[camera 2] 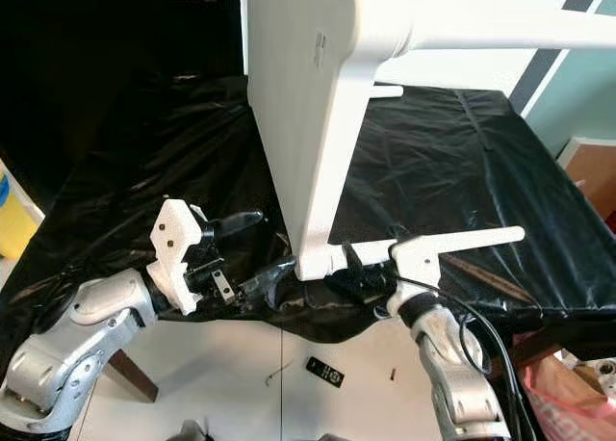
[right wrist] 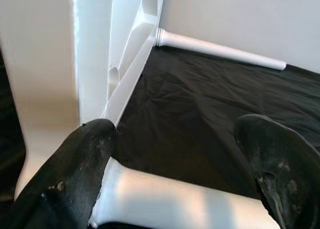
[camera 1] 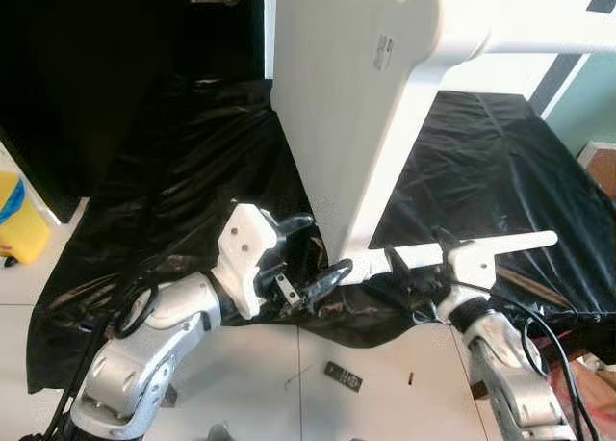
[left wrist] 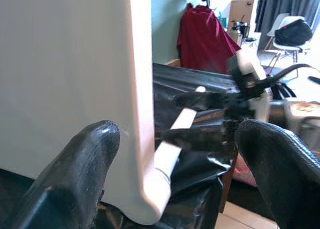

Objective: Building children table

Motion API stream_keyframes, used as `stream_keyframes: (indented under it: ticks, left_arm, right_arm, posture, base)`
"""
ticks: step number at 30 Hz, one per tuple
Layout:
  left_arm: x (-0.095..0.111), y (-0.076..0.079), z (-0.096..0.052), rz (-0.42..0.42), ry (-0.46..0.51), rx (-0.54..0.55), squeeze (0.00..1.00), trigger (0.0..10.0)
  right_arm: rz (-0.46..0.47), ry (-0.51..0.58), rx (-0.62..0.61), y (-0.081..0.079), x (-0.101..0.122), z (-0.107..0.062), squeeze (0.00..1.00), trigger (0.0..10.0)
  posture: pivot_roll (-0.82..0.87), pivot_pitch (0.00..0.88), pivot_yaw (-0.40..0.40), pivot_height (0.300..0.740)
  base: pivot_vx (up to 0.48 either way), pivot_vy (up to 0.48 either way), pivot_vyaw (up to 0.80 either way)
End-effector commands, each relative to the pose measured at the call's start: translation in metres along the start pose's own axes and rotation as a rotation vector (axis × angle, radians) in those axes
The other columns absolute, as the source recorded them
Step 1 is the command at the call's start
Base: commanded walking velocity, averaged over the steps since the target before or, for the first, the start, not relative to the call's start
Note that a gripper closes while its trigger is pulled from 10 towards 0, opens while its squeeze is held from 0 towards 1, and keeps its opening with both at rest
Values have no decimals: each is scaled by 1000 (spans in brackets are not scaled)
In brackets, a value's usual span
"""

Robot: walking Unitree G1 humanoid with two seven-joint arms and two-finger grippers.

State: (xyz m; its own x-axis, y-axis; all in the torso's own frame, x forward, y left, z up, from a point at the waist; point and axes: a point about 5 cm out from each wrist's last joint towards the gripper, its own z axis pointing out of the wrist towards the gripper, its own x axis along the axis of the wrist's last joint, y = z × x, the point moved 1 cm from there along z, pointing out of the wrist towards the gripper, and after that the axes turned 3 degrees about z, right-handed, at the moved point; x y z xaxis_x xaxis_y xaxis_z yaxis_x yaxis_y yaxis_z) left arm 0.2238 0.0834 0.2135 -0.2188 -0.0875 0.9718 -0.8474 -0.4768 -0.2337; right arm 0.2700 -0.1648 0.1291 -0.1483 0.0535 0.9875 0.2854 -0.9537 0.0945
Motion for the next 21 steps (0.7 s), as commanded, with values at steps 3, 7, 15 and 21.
stream_keyframes:
  ticks: [3,7,15,21]
  left_arm:
    - [-2,8,-1,-14,-14,-52,0,10000]
    - [-3,8,-2,-15,-18,-52,0,10000]
    - [-3,13,-5,-34,-32,-70,0,10000]
    - [-3,14,-6,-39,-36,-74,0,10000]
  right_arm:
    - [28,-54,-29,-4,-11,7,0,10000]
    - [42,-67,-32,-8,-14,11,0,10000]
    - [102,-118,-1,-36,-27,32,0,10000]
    - [102,-125,18,-43,-29,37,0,10000]
  posture:
    - [109,10,-102,740]
    - [112,9,-101,740]
    - [127,23,-96,740]
    - [127,23,-96,740]
  base:
    - [0,0,0]
    - [0,0,0]
    - [0,0,0]
    - [0,0,0]
